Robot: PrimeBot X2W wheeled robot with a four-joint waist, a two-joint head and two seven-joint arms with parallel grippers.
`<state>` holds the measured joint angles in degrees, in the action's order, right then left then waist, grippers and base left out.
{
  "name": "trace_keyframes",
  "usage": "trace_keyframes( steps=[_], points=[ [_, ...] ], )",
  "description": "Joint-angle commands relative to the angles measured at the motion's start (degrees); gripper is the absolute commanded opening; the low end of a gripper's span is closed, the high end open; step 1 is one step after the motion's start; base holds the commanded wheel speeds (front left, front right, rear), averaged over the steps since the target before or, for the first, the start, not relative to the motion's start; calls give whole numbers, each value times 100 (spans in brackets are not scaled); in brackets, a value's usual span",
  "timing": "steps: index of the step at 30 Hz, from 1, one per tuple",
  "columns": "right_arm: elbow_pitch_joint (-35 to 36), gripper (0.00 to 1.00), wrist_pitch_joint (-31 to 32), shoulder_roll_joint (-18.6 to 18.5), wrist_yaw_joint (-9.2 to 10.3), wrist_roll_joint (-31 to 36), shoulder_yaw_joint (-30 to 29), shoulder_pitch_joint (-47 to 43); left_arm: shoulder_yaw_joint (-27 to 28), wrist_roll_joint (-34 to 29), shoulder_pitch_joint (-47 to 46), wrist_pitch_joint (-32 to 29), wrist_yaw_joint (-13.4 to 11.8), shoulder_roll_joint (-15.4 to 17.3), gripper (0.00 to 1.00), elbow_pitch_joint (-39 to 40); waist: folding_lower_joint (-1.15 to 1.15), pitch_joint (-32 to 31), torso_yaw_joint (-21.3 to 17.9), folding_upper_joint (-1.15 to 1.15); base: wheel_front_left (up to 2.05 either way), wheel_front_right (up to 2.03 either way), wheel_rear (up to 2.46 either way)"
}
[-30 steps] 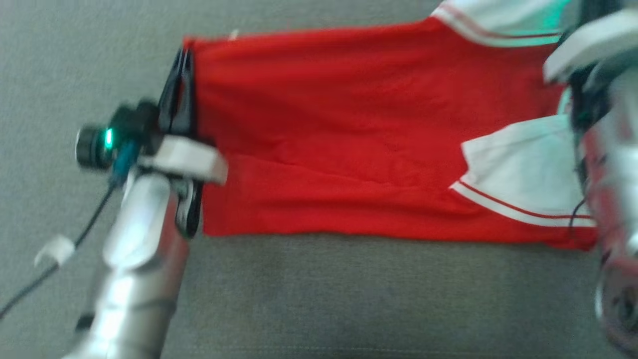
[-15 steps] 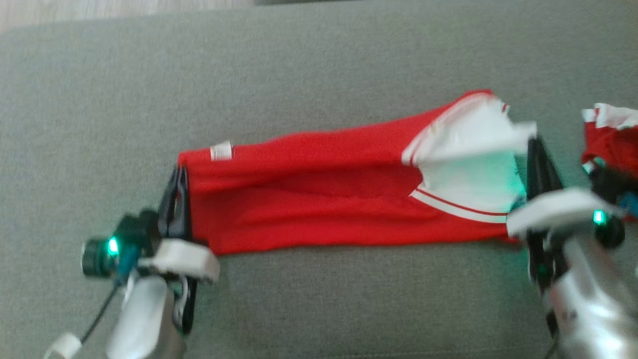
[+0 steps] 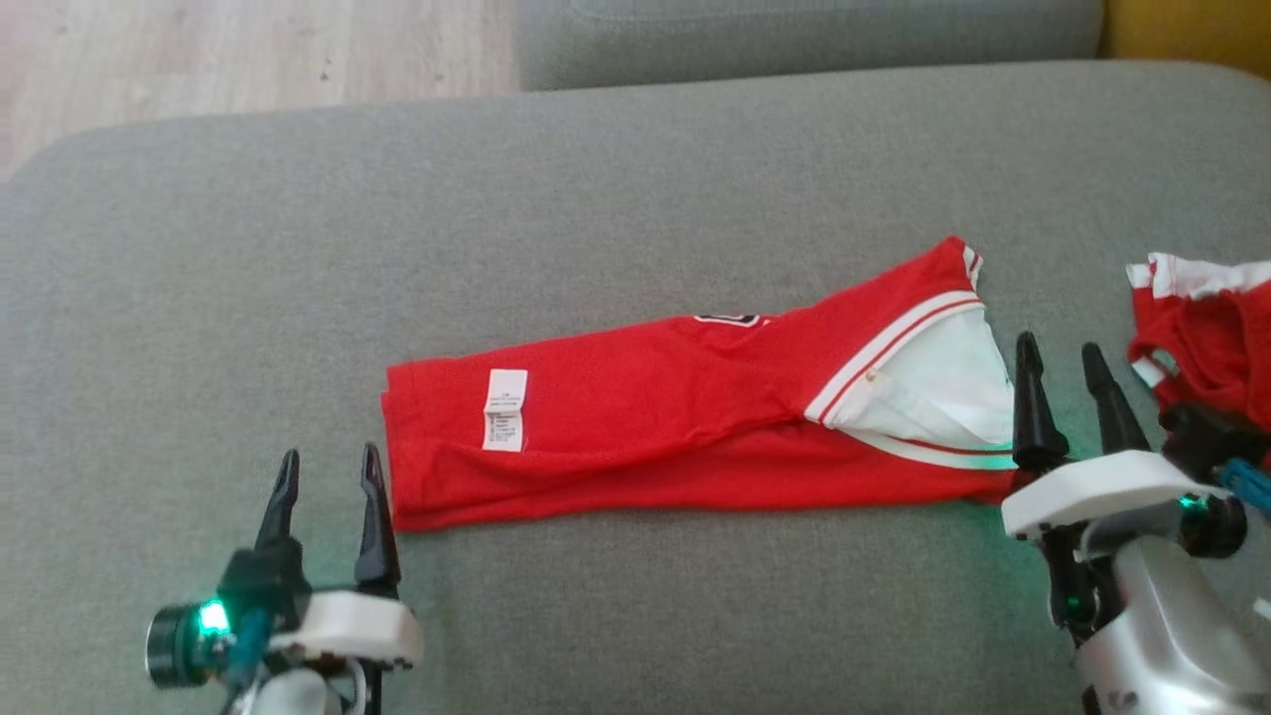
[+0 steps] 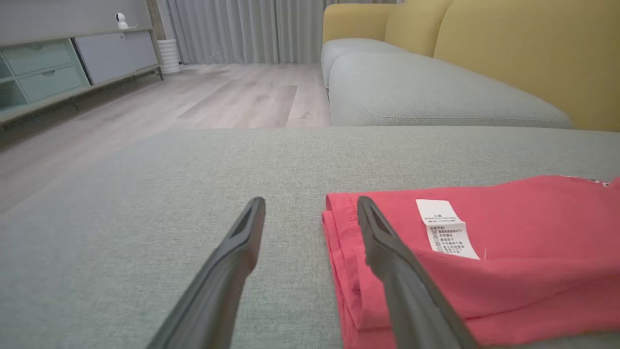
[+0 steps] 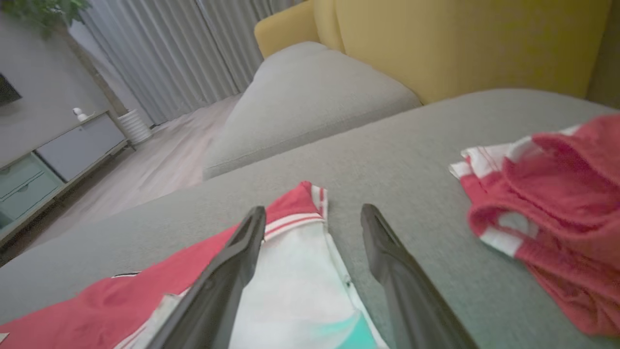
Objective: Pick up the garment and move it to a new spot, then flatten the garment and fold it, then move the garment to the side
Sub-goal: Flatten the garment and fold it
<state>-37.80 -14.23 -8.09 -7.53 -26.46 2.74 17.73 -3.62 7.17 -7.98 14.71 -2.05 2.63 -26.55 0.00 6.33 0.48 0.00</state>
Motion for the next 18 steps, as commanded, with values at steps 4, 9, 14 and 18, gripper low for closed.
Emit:
trace_keyframes(
  steps=[4,9,14,18],
  points=[
    [621,100,-74,233,4,903,-293,-258,99,-338,297,29,-175,28,100,472,0,-225,112,0,0,0,0],
    [713,100,-75,460,4,1473,-574,-602,-26,-492,735,29,-273,27,100,563,0,-406,207,0,0,0,0],
    [627,100,-76,512,4,1632,-653,-624,-129,-432,863,29,-283,26,100,609,0,-392,285,0,0,0,0],
    [153,100,-76,513,4,1966,-770,-132,-295,-341,679,29,-222,25,100,564,0,-131,394,0,0,0,0]
  ],
)
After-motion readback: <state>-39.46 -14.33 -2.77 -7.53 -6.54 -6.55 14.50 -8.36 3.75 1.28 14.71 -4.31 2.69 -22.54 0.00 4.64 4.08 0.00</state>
